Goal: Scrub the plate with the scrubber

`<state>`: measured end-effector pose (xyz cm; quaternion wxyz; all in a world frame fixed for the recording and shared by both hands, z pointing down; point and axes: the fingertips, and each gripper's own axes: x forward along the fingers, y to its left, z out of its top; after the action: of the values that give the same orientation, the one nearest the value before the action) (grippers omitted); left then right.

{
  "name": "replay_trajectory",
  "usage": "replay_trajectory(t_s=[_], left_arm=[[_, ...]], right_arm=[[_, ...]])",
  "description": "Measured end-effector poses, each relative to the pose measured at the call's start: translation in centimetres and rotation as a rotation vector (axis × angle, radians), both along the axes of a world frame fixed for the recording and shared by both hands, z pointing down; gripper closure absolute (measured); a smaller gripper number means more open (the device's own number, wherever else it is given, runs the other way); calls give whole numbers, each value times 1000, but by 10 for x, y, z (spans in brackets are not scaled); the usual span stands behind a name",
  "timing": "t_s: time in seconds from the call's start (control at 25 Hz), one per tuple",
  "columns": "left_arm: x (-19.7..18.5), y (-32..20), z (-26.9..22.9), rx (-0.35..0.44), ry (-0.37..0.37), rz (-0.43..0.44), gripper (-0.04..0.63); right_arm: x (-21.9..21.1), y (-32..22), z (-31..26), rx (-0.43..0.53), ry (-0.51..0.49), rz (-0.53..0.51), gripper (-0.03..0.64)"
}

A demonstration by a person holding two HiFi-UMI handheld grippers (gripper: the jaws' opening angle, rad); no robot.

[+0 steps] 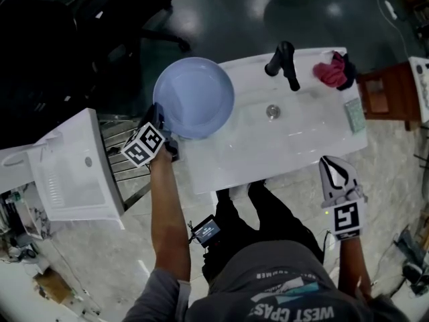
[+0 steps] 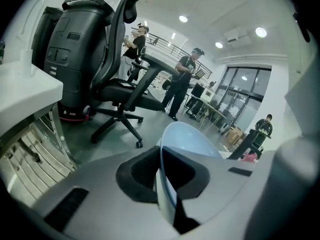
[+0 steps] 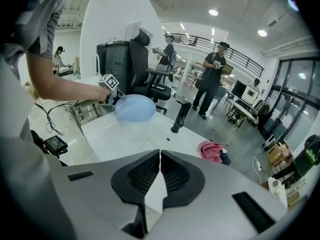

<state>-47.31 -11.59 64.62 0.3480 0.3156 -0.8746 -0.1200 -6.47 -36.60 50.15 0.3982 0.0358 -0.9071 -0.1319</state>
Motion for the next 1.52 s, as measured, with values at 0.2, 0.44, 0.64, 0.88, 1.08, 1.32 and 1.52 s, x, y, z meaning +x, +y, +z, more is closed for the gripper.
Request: replay_trajectory(t_s=[0.2,0.44,0.64,0.88,1.08,1.32,1.52], left_arm=[[19,-2,-15,63,17,0,571],[42,-9,-30,89,41,15,563],[59,-19,-39,176,104,-2,558],[78,-36,-53,272,159,-18,560],[91,-47,-71,307,173,-9,560],[117,-64,-89,309,186,36,560],[139,-68,-92,294,214,49,559]], right_arm=[[2,2,1,-19,-13,7,584],[7,-7,2,-29,-48,51,584],[15,-16,0,-25,-48,80,584],[29,-35,4,-18,-51,121,584],[40,-75,12,11,-61,197,584],[58,-148,22,51,-110,332,584],[65,-201,61,57,-68,392,581]])
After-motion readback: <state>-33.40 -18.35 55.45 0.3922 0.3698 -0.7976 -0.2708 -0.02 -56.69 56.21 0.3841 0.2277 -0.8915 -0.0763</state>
